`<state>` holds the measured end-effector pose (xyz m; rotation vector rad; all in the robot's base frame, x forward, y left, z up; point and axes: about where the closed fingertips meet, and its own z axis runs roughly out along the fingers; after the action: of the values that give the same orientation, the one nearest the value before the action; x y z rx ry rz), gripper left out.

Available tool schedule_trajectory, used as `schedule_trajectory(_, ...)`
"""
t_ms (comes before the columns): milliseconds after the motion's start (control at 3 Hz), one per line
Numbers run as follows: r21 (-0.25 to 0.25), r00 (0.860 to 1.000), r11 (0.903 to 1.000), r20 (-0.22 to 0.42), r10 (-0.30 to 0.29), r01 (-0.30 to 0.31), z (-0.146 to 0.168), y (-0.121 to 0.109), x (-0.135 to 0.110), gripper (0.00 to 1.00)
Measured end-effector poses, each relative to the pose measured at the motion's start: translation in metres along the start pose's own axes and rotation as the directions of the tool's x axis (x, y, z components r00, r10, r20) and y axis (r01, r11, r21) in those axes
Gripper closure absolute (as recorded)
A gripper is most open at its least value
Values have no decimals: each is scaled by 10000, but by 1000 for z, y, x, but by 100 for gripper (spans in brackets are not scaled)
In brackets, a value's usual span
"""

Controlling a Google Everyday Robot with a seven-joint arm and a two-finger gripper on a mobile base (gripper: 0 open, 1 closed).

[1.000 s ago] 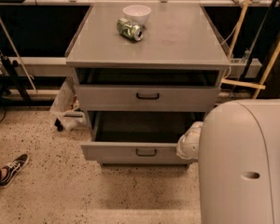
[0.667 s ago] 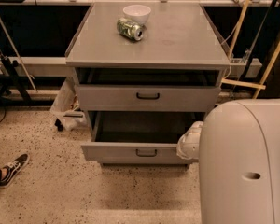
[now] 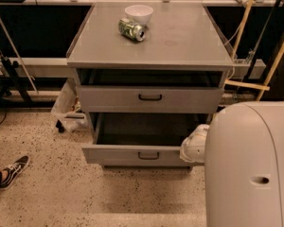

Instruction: Open middle drawer

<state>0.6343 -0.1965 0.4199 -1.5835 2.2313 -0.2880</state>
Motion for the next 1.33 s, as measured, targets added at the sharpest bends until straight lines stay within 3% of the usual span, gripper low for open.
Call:
schedule_trajectory(667, -31, 9999, 10000, 125, 43, -42, -2, 3, 1, 100)
schedule_trajectory(1333, -32, 9999, 10000, 125, 43, -42, -2, 3, 1, 58)
